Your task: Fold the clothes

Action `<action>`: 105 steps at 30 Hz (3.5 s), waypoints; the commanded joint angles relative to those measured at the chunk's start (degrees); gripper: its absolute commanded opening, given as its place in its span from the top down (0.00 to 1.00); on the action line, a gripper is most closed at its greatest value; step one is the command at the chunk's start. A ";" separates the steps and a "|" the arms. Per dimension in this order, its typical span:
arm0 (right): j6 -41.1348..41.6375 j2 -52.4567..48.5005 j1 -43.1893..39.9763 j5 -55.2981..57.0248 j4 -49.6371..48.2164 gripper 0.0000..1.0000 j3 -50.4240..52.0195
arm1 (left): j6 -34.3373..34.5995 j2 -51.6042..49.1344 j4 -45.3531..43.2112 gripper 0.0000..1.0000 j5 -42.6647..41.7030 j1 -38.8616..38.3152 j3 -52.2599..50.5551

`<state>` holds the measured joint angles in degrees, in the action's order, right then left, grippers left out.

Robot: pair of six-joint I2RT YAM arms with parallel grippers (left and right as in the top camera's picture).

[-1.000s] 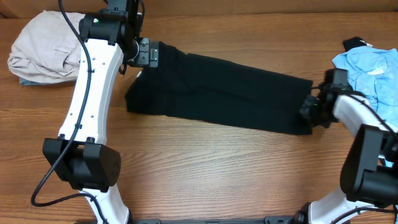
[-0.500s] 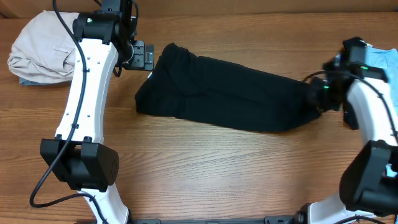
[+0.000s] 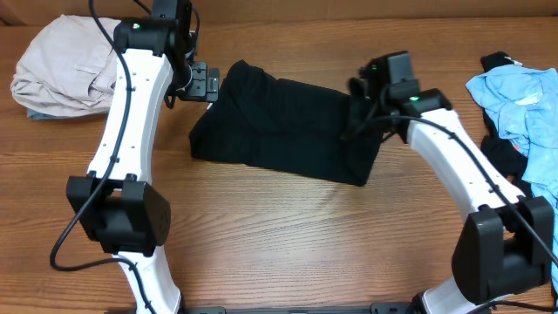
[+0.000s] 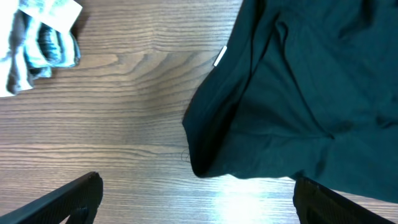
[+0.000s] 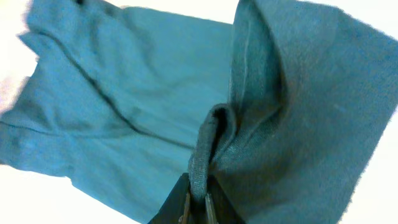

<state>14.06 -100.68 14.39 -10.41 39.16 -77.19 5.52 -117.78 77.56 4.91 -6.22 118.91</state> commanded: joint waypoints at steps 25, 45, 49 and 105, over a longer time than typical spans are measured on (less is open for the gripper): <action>-2.14 -4.24 -5.01 -1.03 19.04 0.00 -14.60 | -29.70 -14.58 -9.79 0.00 -22.73 4.90 0.81; -2.36 -4.26 -7.13 3.85 20.13 0.17 -14.12 | -21.38 -25.40 -13.11 0.53 -13.99 0.96 0.74; -2.27 -4.28 -7.13 3.93 19.39 0.35 -12.83 | -14.03 -25.35 -13.03 0.96 -9.05 0.79 0.87; -1.16 14.23 -38.53 -18.23 16.02 0.68 -8.31 | 3.58 -20.92 -5.60 0.00 -13.86 -38.77 27.28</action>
<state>14.11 -85.54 -22.44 -28.01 54.19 -85.82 10.15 -140.40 72.42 -8.36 -44.31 146.23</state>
